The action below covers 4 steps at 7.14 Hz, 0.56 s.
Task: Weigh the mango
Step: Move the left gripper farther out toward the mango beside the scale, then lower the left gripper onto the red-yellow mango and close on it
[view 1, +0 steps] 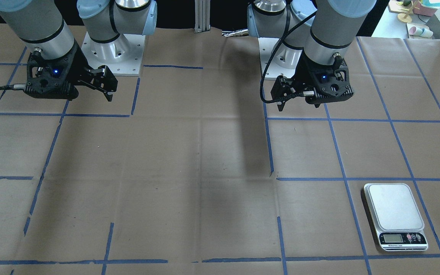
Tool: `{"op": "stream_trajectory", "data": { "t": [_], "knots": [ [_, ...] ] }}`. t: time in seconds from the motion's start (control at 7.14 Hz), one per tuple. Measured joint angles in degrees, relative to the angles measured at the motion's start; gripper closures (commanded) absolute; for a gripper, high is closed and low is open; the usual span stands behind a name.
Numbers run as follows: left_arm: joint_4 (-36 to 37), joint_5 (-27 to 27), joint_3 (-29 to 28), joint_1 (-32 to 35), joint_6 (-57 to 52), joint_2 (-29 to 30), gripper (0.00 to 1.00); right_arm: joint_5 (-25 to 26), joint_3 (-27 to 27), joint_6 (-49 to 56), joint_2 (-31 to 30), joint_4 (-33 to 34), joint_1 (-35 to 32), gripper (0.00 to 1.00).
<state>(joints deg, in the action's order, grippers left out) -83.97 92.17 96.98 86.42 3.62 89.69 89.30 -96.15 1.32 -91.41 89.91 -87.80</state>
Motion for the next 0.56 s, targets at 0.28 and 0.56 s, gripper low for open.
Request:
{"op": "stream_trajectory", "data": {
  "t": [0.28,0.56],
  "knots": [
    [0.81,0.08,-1.28,-10.58,-11.76,3.34,0.0,0.0,0.0,0.0,0.0,0.0,0.0,0.0],
    [3.87,0.23,-8.69,-20.89,-25.45,12.66,0.0,0.0,0.0,0.0,0.01,0.0,0.0,0.0]
  ]
}}
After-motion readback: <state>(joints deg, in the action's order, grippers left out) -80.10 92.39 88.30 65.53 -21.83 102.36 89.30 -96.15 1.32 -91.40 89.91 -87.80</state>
